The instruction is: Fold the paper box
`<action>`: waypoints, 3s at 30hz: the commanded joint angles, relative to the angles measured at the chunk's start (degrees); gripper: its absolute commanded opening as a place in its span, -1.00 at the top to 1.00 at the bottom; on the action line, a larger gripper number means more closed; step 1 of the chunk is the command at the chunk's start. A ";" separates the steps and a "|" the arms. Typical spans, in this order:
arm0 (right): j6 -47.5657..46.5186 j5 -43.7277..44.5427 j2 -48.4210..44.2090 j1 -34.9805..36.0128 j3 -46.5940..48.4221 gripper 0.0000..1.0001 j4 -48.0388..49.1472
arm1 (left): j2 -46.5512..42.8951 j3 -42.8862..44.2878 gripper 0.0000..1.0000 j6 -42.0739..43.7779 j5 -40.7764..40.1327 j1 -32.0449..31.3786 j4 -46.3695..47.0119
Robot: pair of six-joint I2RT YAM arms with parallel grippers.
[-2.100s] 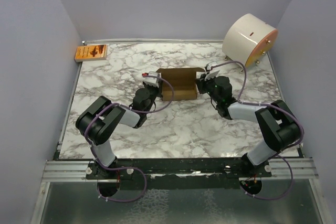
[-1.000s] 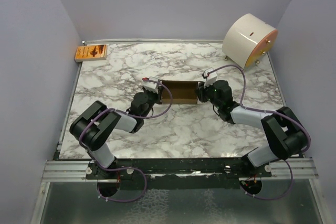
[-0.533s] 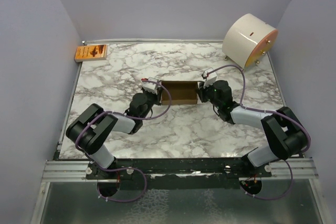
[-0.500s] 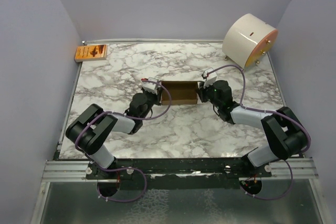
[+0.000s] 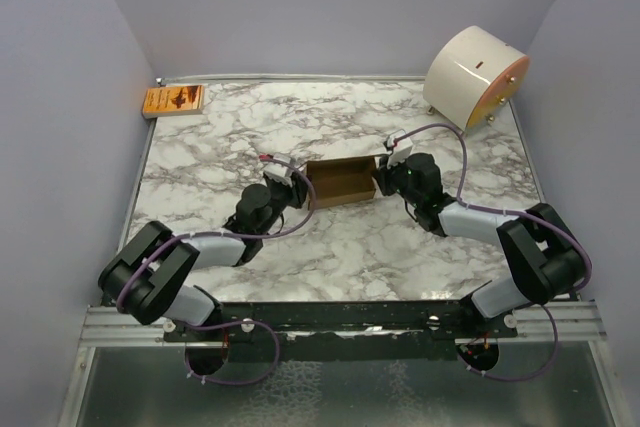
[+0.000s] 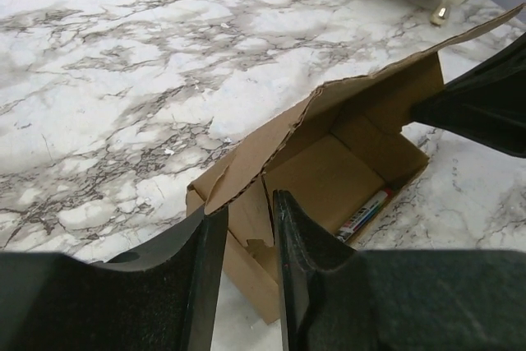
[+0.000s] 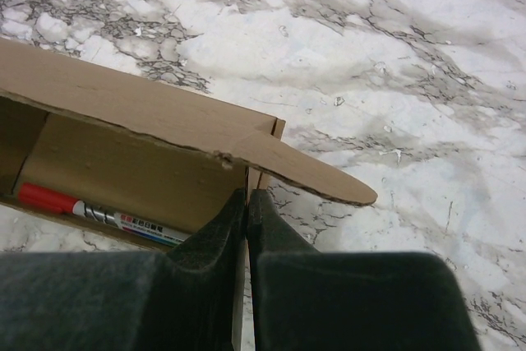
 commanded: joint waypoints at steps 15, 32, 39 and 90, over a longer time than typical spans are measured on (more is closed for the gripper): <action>-0.36 -0.18 1.14 0.38 0.05 0.98 -0.93 | -22.24 -1.69 0.19 -6.22 6.55 -0.25 -20.25; -0.71 -0.99 1.20 0.38 0.08 0.91 -0.82 | -14.16 26.65 0.37 -12.09 25.37 7.48 -44.02; -1.38 -2.74 0.49 0.38 0.01 0.82 -0.84 | 0.48 30.38 0.45 -13.91 35.96 9.38 -39.41; -45.12 -56.47 -16.44 -17.15 26.27 -0.41 -62.33 | 16.35 24.66 0.55 -16.01 43.28 8.11 -33.48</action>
